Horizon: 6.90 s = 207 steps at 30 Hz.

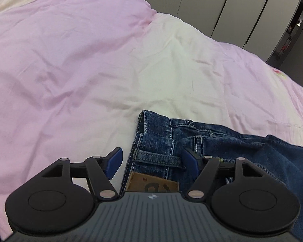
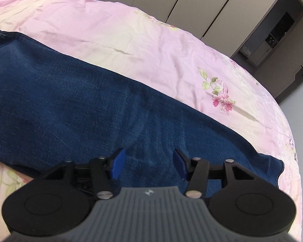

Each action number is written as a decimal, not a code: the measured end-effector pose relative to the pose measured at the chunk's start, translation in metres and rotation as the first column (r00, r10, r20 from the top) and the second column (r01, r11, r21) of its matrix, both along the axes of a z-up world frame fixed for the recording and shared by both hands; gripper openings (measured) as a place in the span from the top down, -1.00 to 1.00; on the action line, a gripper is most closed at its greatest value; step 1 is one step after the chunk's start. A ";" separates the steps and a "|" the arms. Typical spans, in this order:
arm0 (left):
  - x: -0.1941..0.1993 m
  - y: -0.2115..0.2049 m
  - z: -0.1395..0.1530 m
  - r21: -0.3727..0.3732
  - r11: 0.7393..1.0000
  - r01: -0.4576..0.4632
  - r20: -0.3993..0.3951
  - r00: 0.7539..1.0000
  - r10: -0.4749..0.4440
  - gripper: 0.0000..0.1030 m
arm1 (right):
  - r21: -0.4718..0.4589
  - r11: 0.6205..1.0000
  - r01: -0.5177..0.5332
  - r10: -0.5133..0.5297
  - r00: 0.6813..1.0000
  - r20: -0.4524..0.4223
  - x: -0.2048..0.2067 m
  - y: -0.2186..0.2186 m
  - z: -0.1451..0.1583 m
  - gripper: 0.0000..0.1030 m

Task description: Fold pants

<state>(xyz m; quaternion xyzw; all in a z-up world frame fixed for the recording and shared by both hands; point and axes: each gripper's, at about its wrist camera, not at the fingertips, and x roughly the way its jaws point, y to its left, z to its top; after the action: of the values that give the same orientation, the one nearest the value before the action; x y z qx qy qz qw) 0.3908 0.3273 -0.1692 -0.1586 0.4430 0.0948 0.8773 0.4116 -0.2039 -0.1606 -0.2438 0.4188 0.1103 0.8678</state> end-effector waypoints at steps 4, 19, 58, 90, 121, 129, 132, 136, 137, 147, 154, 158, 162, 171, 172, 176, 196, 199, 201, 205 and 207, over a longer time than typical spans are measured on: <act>0.000 -0.002 -0.004 -0.045 0.999 0.027 0.040 0.999 -0.026 0.43 | -0.006 1.000 -0.003 0.003 1.000 -0.012 0.005 0.009 -0.006 0.03; 0.036 -0.032 0.028 0.236 0.960 0.153 0.118 0.976 -0.185 0.63 | -0.029 0.999 0.018 -0.017 1.000 0.018 0.006 0.019 -0.016 0.03; -0.131 -0.005 -0.056 -0.567 0.696 -0.442 0.039 0.829 0.558 0.00 | 0.521 0.717 0.462 -0.457 0.877 -0.148 -0.109 -0.029 -0.012 -0.02; -0.106 -0.049 0.034 0.137 0.948 -0.288 0.139 0.953 0.269 0.05 | 0.506 0.563 0.653 -0.671 0.719 -0.180 -0.059 -0.276 -0.013 0.08; -0.048 -0.123 -0.007 0.173 0.957 -0.232 0.005 0.972 0.235 0.29 | 0.582 0.243 0.776 -0.819 0.485 -0.305 0.035 -0.461 -0.052 1.00; -0.044 -0.121 0.012 0.177 0.968 -0.178 0.062 0.984 0.169 0.25 | 0.432 0.480 0.764 -0.810 0.575 -0.117 0.050 -0.440 -0.034 0.42; -0.026 -0.124 0.016 0.198 0.969 -0.148 0.068 0.988 0.138 0.23 | 0.436 0.581 0.687 -0.732 0.675 -0.088 0.069 -0.431 -0.015 0.41; -0.011 -0.124 0.012 0.187 0.969 -0.164 0.071 0.986 0.153 0.22 | 0.465 0.624 0.628 -0.679 0.730 -0.075 0.110 -0.418 -0.008 -0.12; -0.009 -0.124 0.010 0.184 0.969 -0.166 0.070 0.985 0.155 0.22 | 0.463 0.623 0.630 -0.685 0.726 -0.066 0.120 -0.417 -0.009 -0.12; -0.002 -0.121 -0.006 0.197 0.969 -0.151 0.043 0.988 0.145 0.22 | 0.500 0.495 0.711 -0.760 0.633 -0.146 0.181 -0.427 -0.043 0.67; 0.003 -0.112 -0.020 0.198 0.967 -0.159 0.004 0.987 0.161 0.54 | 0.491 0.522 0.697 -0.787 0.615 -0.036 0.179 -0.421 -0.035 0.96; 0.004 -0.106 -0.021 0.189 0.964 -0.186 0.005 0.982 0.189 0.66 | 0.444 0.517 0.732 -0.808 0.589 -0.032 0.188 -0.416 -0.043 0.95; 0.001 -0.108 -0.014 0.183 0.964 -0.193 0.018 0.981 0.193 0.49 | 0.396 0.539 0.744 -0.798 0.601 -0.043 0.192 -0.412 -0.046 0.69; -0.027 -0.166 0.023 0.199 0.980 0.019 0.098 0.994 -0.040 0.31 | 0.409 0.625 0.665 -0.714 0.698 -0.044 0.127 -0.409 -0.006 0.18; -0.029 -0.176 0.026 0.187 0.980 0.068 0.100 0.991 -0.088 0.31 | 0.425 0.614 0.665 -0.715 0.697 -0.057 0.116 -0.409 -0.003 0.11; -0.031 -0.222 0.029 0.239 0.937 0.254 0.086 0.956 -0.281 0.24 | 0.477 0.587 0.654 -0.684 0.716 -0.139 0.069 -0.403 -0.003 0.07; 0.084 -0.336 -0.048 0.209 0.877 0.433 -0.021 0.898 -0.439 0.15 | 0.406 0.906 0.121 -0.080 0.990 -0.116 0.069 -0.112 -0.041 0.26; 0.103 -0.339 -0.052 0.224 0.882 0.416 -0.020 0.906 -0.422 0.16 | 0.402 0.904 0.143 -0.115 0.989 -0.094 0.098 -0.100 -0.051 0.25; 0.114 -0.341 -0.057 0.220 0.887 0.405 -0.029 0.912 -0.409 0.19 | 0.402 0.901 0.164 -0.140 0.986 -0.089 0.116 -0.097 -0.055 0.25; 0.121 -0.346 -0.061 0.256 0.887 0.385 -0.007 0.918 -0.396 0.18 | 0.398 0.894 0.205 -0.177 0.978 -0.107 0.139 -0.096 -0.063 0.25; 0.121 -0.346 -0.057 0.244 0.899 0.365 -0.002 0.927 -0.376 0.18 | 0.399 0.892 0.213 -0.187 0.977 -0.103 0.141 -0.095 -0.064 0.26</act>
<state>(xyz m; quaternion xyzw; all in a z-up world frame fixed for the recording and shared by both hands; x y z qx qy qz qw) 0.5120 -0.0185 -0.2258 0.0335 0.4304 -0.0244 0.9017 0.5527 -0.2991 -0.2243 -0.0094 0.4360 0.1128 0.8928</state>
